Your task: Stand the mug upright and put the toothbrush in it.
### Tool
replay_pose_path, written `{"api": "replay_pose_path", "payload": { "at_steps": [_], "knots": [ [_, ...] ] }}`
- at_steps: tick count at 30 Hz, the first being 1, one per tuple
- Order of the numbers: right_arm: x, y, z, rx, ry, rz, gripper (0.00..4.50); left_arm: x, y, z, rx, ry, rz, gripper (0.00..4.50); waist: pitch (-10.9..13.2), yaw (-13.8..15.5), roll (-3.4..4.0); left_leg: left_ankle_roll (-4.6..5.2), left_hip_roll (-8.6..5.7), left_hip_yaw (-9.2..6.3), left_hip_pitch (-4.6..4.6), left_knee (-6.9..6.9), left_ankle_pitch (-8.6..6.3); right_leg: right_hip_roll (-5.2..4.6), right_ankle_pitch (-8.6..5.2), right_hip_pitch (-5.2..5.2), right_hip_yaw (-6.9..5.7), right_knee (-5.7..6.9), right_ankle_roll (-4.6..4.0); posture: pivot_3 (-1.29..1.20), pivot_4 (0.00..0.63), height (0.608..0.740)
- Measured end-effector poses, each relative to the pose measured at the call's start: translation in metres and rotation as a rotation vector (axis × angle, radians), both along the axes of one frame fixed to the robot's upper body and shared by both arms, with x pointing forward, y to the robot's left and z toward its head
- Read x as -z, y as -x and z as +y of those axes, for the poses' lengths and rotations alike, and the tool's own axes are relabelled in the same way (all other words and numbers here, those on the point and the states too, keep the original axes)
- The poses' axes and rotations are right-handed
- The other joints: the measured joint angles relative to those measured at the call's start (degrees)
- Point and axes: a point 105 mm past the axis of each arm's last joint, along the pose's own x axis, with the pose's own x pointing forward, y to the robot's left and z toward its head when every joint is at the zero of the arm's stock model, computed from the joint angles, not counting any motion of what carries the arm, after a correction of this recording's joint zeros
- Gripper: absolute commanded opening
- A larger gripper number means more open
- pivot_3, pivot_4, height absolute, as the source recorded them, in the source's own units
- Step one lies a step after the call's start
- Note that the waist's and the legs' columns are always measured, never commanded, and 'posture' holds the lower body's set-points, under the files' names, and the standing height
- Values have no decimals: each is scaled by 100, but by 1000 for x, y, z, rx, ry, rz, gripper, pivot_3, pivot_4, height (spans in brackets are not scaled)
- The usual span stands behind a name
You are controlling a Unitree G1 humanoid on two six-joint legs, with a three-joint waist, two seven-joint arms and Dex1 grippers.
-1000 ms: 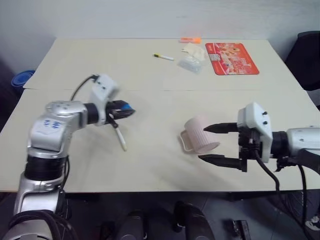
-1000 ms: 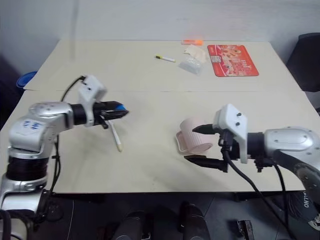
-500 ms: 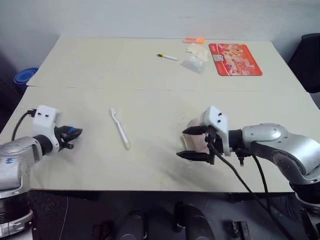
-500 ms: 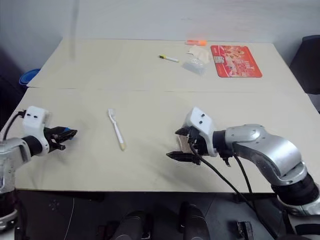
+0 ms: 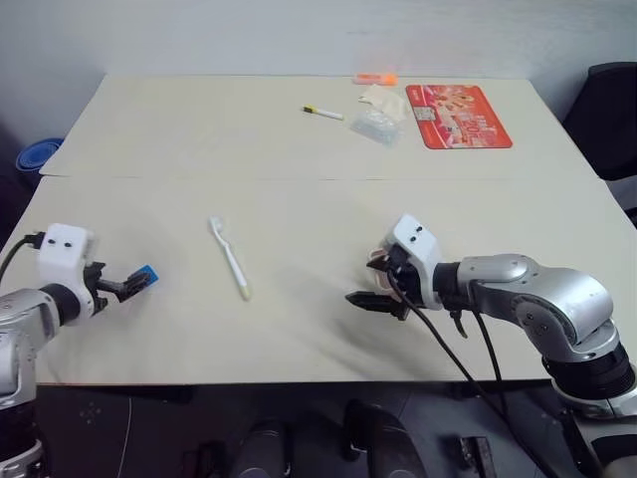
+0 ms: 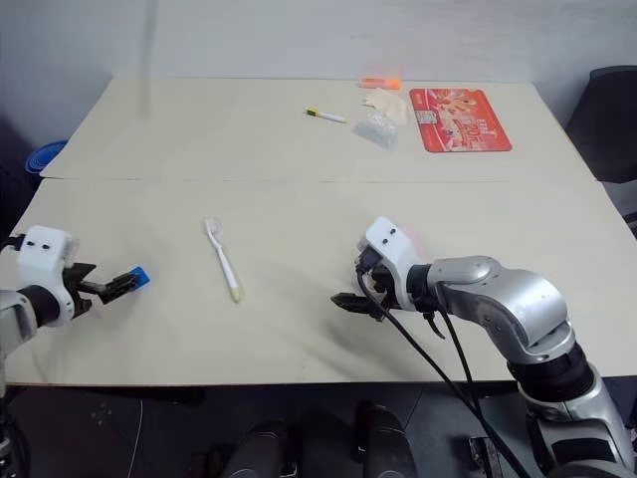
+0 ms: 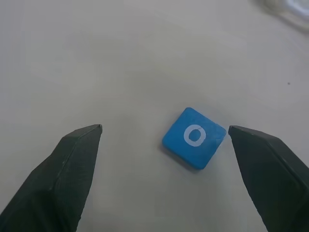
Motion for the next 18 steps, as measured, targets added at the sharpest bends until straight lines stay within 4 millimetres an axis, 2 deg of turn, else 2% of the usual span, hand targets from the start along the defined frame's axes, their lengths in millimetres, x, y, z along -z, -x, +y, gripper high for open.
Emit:
{"api": "replay_pose_path", "payload": {
  "at_steps": [2,4,5,7,12,15,18],
  "knots": [
    [1,-6,-9,71,29,-12,4500,-22,3,-4,85,42,-62,4459,0,9,-1,-1,0,0,-4,0,-1,0,-1,-4,0,1,-1,0,150,740],
    [1,-9,-16,116,44,-16,4500,-48,4,-18,200,92,-136,4459,0,29,-1,-1,0,1,-7,0,-1,1,-1,-7,0,1,-2,0,150,740],
    [1,-9,-19,134,48,-17,4500,-62,8,-32,287,98,-165,4459,0,28,-1,-2,0,3,-7,0,-1,1,-1,-7,0,0,-2,0,150,740],
    [-1,-8,-23,154,54,-20,4500,-76,19,-61,466,91,-183,4459,1,9,2,-2,0,13,-5,-3,-3,1,-1,-9,5,0,-2,0,150,740],
    [-14,4,-30,158,49,-28,4500,-74,44,-113,783,78,-97,4459,1,-64,2,-6,6,16,-2,-2,-1,20,-3,-11,8,4,-4,0,150,740],
    [-21,14,-30,146,40,-30,4500,-73,52,-132,900,64,-59,4459,1,-93,2,-10,10,18,3,-2,-1,32,-5,-10,15,10,-9,0,150,740],
    [-22,13,-33,197,25,-33,4500,-72,53,-142,970,49,-43,4459,1,-93,2,-12,9,20,6,-3,0,41,-8,-12,19,17,-13,0,150,740]
  ]
}}
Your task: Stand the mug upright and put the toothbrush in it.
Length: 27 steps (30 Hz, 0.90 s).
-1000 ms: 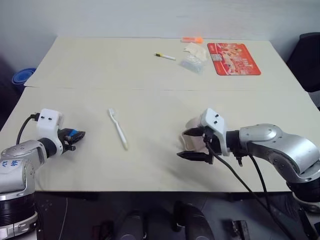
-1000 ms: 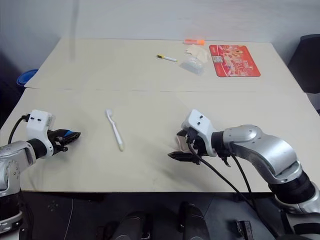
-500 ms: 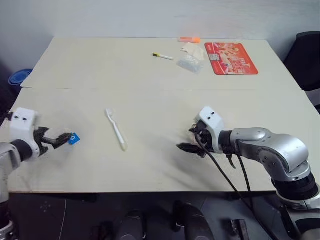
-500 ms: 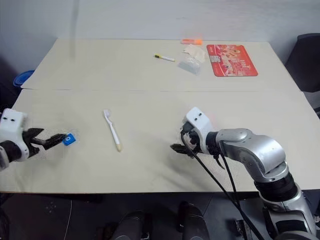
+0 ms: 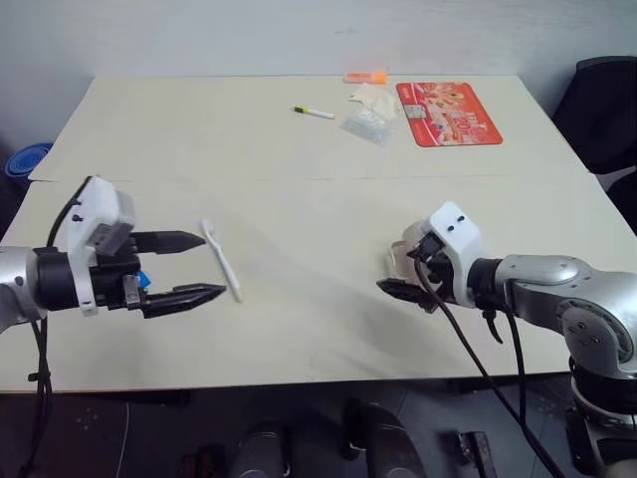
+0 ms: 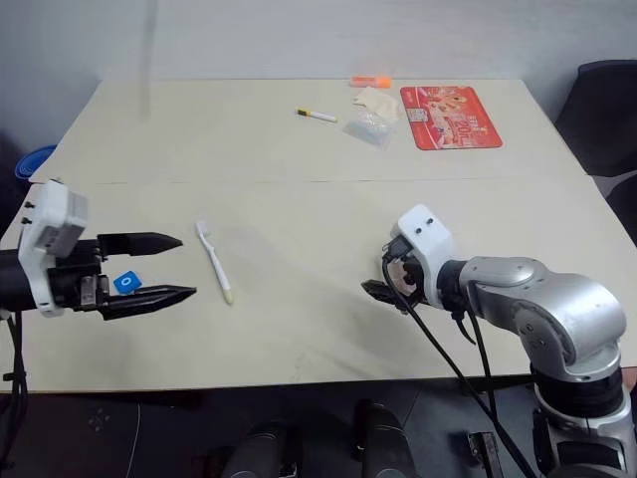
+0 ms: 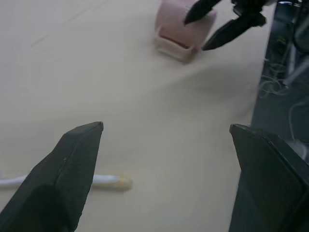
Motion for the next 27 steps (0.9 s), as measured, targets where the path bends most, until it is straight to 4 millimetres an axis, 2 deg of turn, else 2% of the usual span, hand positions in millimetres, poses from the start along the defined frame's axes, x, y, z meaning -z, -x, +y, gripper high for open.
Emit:
{"api": "replay_pose_path", "payload": {
  "at_steps": [5,11,15,20,25,27],
  "knots": [
    [6,-7,-1,93,-5,-4,4500,8,-4,-19,103,-39,-7,4459,0,13,0,0,-3,0,-6,0,1,9,0,-4,1,0,0,0,150,740],
    [29,-13,-12,199,49,23,4500,16,-8,-41,210,-54,-32,4459,-1,24,-2,2,-4,-1,-9,0,1,17,0,-3,2,-4,1,0,150,740],
    [44,-14,-24,266,55,75,4500,21,-9,-44,228,-72,-34,4459,-1,14,-2,0,1,1,-9,0,2,27,0,-5,6,-3,0,0,150,740],
    [43,-21,-22,307,-65,98,4500,23,-9,-47,243,-78,-43,4459,-1,-2,-1,-5,10,6,-7,0,2,40,-1,-9,15,1,-1,0,150,740],
    [29,-29,-19,283,-119,103,4500,25,-9,-49,251,-81,-47,4459,0,1,0,-4,10,8,-10,-3,2,41,-1,-14,18,0,-2,0,150,740],
    [31,-29,-20,269,-110,121,4097,25,-9,-50,255,-73,-50,4500,0,9,0,-4,9,8,-13,-3,2,41,-1,-15,18,-1,-2,0,150,740]
  ]
}}
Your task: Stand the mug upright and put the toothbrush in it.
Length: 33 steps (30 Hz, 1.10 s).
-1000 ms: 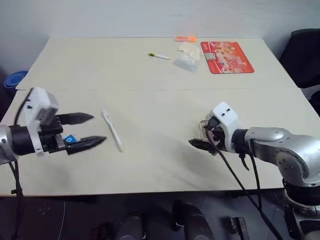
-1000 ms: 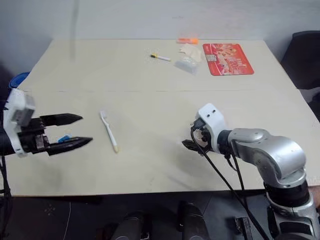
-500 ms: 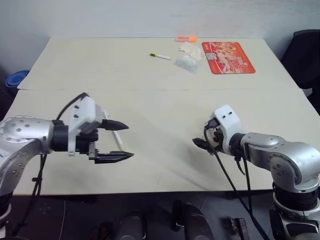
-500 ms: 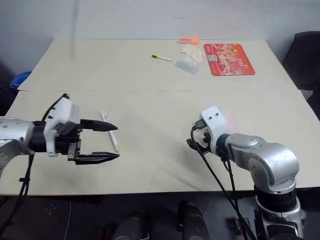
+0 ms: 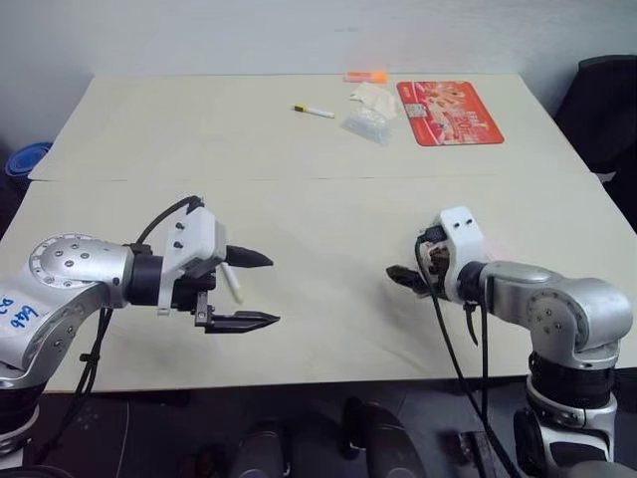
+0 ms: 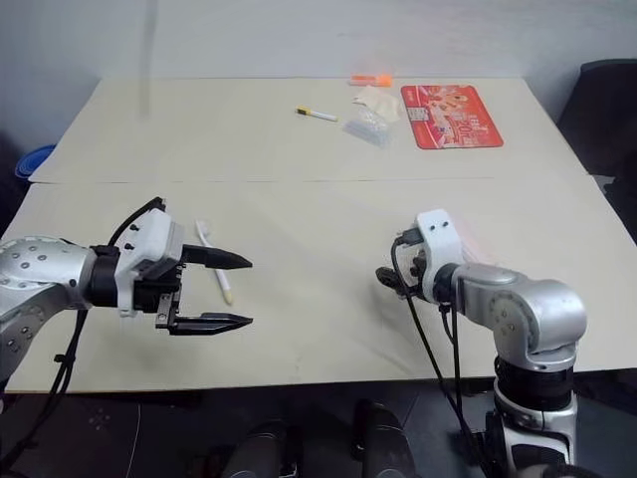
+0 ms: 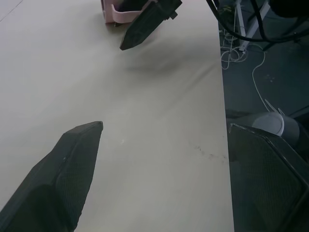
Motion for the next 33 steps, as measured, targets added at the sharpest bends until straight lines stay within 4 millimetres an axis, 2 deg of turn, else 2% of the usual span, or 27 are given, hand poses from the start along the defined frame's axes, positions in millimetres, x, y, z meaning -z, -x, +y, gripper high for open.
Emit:
{"api": "replay_pose_path", "payload": {
  "at_steps": [5,12,18,22,25,29,33],
  "knots": [
    [5,1,2,-46,23,25,2749,-1,-2,-1,-14,7,-10,4500,0,-3,0,0,1,0,1,0,0,1,0,0,1,2,0,0,150,740],
    [4,2,2,-58,25,19,426,1,-3,-1,-28,14,-7,4500,0,-10,0,-1,2,3,3,1,0,3,0,-1,5,3,0,0,150,740],
    [-14,-7,2,-80,-11,-83,72,0,-3,-2,-28,29,-10,4500,-9,-18,-15,-1,2,10,12,2,0,4,0,2,12,6,0,0,150,740],
    [-39,-12,26,-231,-114,-220,72,-2,-6,-2,-37,47,-21,4500,-7,-16,-12,-3,2,19,0,-1,1,9,0,-20,19,14,0,0,150,740],
    [-59,-14,51,-352,-217,-335,72,-10,-19,1,-87,80,-54,4500,-8,-7,-13,-4,1,27,0,0,2,12,0,-26,15,19,0,0,150,740],
    [-56,-15,93,-477,-364,-416,72,-16,-31,4,-132,113,-81,4500,-8,-17,-14,-4,2,44,0,-5,2,12,0,-40,16,28,0,0,150,740],
    [-45,-9,112,-549,-527,-441,72,-16,-31,5,-136,113,-78,4500,-8,-15,-13,-4,4,48,-2,-5,1,12,1,-42,12,25,0,0,150,740]
  ]
}}
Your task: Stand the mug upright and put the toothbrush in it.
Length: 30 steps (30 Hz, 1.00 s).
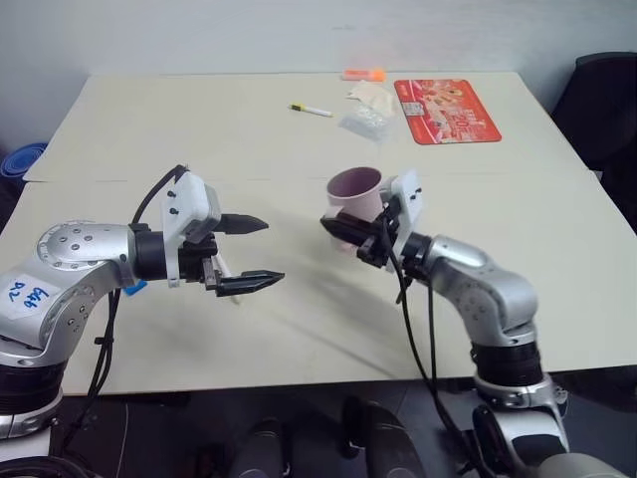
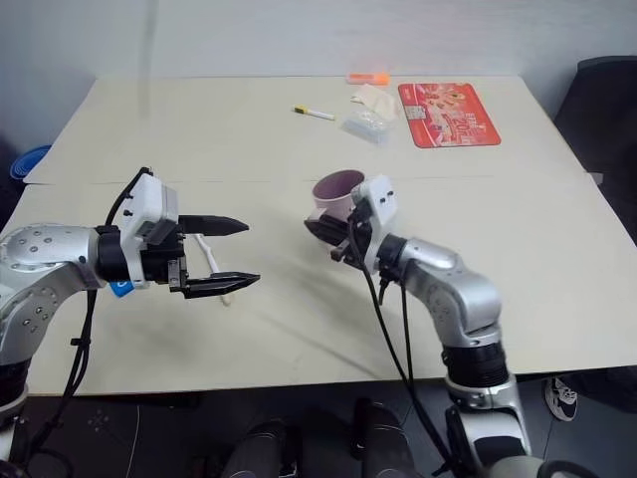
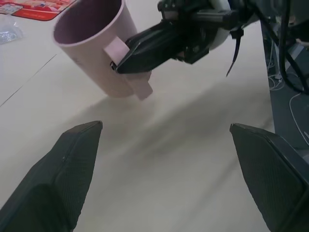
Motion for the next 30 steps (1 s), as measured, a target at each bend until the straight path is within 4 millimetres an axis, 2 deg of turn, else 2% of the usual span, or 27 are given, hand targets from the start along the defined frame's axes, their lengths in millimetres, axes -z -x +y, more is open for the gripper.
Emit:
{"api": "replay_pose_path", "payload": {
  "at_steps": [3,8,11,14,15,19,20,23,26,29,30],
  "knots": [
    [9,3,11,-50,-93,21,72,0,0,0,1,-3,4,4500,0,-1,0,0,0,3,4,7,0,-1,0,1,1,11,0,0,150,740],
    [33,0,6,-29,-114,44,72,-5,2,0,24,-21,0,4500,0,-2,0,0,0,3,6,7,0,-2,0,1,13,13,0,0,150,740],
    [43,5,2,-36,-55,19,934,-7,2,-1,36,-28,-4,4500,0,-2,0,-1,1,3,10,6,-1,-1,0,2,36,13,-1,0,150,740],
    [72,13,-16,-22,22,85,1961,-6,3,-1,38,-29,3,4500,0,14,0,0,-1,3,6,7,-1,-2,0,2,44,11,-1,0,150,740],
    [75,15,-18,-24,37,92,2257,-6,3,-1,39,-30,4,4500,0,10,0,0,0,5,8,7,-1,-2,0,1,48,12,-1,0,150,740],
    [67,22,-19,-34,111,19,3667,-2,3,1,29,-41,39,4500,0,-40,1,-7,5,16,20,5,0,7,-3,-2,59,23,-6,0,150,740],
    [64,23,-22,-29,136,-5,3891,0,3,3,19,-49,54,4500,0,-39,1,-8,6,15,20,5,-1,8,-4,-2,60,23,-7,0,150,740],
    [61,28,-30,-15,205,-26,3891,6,3,10,-26,-54,90,4500,0,-9,1,-8,6,15,17,5,-2,6,-4,-4,60,20,-7,0,150,740],
    [56,47,-50,-42,266,6,3891,12,-9,26,-182,-69,89,4500,1,37,0,-3,4,9,10,7,-5,1,-3,-4,56,15,-6,0,150,740],
    [27,66,-66,-76,289,-30,4468,6,-34,48,-463,-12,86,4500,-1,98,-2,5,0,8,17,13,-4,-2,2,7,58,14,1,0,150,740],
    [23,68,-67,-79,290,-38,4468,5,-36,50,-493,0,88,4500,-2,105,-4,5,0,9,19,14,-4,-1,2,7,59,15,1,0,150,740]
  ]
}}
